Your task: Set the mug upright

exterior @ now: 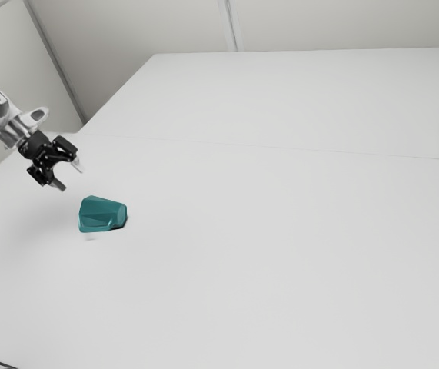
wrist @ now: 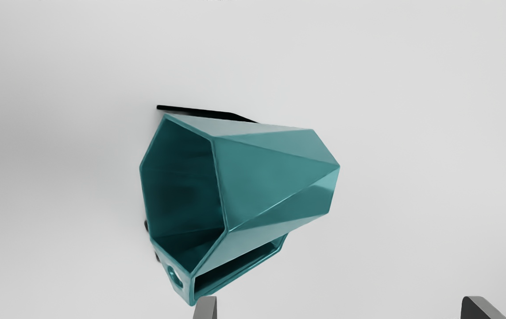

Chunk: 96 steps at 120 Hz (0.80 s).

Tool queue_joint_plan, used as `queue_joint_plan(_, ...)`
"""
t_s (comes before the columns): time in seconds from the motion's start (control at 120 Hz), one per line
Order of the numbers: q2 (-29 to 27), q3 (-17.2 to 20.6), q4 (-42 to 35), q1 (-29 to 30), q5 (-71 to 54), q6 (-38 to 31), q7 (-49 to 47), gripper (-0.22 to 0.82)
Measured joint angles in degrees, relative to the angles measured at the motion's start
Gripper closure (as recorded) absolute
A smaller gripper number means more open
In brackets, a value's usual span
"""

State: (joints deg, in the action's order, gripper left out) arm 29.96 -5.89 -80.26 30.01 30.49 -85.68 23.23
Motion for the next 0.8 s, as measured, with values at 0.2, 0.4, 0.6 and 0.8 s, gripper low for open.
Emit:
queue_joint_plan(0.2, 3.17, 0.06, 0.13, 1.56, 2.55, -0.01, 4.85, 0.0)
queue_joint_plan(0.4, 5.25, 0.07, 1.36, 1.88, 3.87, -0.41, 8.75, 0.0)
queue_joint_plan(0.6, 7.73, 0.14, 1.49, 3.11, 5.51, -1.4, 11.53, 0.0)
queue_joint_plan(0.8, 10.34, 0.22, 4.22, 4.23, 6.24, -1.79, 13.56, 0.0)
